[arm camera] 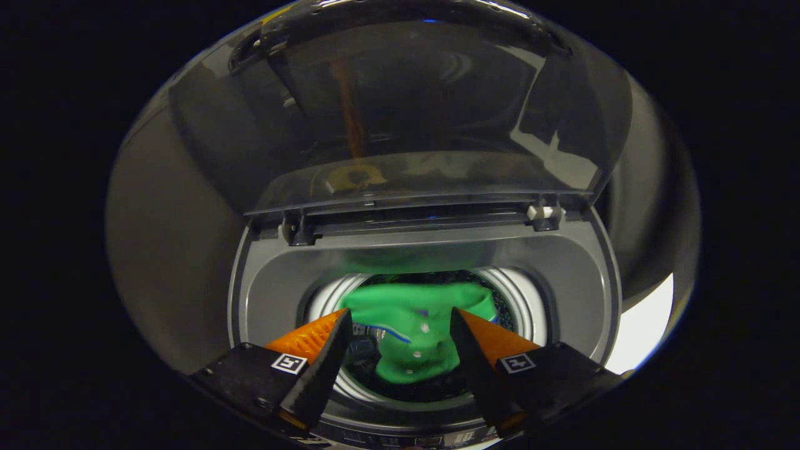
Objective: Put the clothes into the washing machine and then close the washing machine lid.
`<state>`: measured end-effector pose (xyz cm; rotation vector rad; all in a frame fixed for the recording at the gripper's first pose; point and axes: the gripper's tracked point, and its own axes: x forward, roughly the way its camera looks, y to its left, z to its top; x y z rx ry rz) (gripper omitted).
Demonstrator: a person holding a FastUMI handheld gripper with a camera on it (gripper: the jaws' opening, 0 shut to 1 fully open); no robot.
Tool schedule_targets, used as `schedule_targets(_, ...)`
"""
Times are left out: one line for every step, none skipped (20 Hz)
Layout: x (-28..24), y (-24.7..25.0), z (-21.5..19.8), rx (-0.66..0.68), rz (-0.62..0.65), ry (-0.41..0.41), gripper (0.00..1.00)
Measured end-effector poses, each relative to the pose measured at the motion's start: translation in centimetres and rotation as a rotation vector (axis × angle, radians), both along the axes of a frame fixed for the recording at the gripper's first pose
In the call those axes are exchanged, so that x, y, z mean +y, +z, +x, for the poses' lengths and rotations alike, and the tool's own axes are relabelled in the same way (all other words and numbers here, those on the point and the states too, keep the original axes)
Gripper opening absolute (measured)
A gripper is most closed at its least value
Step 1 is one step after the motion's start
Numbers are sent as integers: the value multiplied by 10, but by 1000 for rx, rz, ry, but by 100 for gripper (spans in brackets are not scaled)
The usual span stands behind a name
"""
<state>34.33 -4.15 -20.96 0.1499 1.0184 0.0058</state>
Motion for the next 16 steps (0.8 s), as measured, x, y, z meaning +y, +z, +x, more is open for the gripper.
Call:
schedule_targets(0, 1, -1, -2, 2, -1, 98)
schedule_targets(1, 1, -2, -2, 5, 1, 98)
schedule_targets(1, 4, -2, -8, 2, 0, 98)
schedule_targets(-1, 6, -2, -17, -4, -2, 98)
schedule_targets(-2, 9, -2, -24, -6, -3, 98)
schedule_targets(-1, 11, -2, -30, -3, -3, 98)
schedule_targets(1, 15, -2, -39, 6, 0, 98)
schedule_targets(1, 19, -1, -50, 9, 0, 98)
schedule_targets(-1, 24, -1, -60, 4, -2, 98)
schedule_targets(-2, 30, -1, -71, 5, -2, 98)
schedule_targets(-1, 36, -1, -80, 9, -2, 98)
schedule_targets(-1, 43, -2, -94, 12, -2, 98)
schedule_targets(-1, 50, -1, -111, 11, -1, 98)
schedule_targets(-1, 58, -1, -131, 10, 2, 98)
schedule_targets(-1, 67, -2, -147, 8, 6, 98)
schedule_targets(-2, 77, -2, -167, 5, 8, 98)
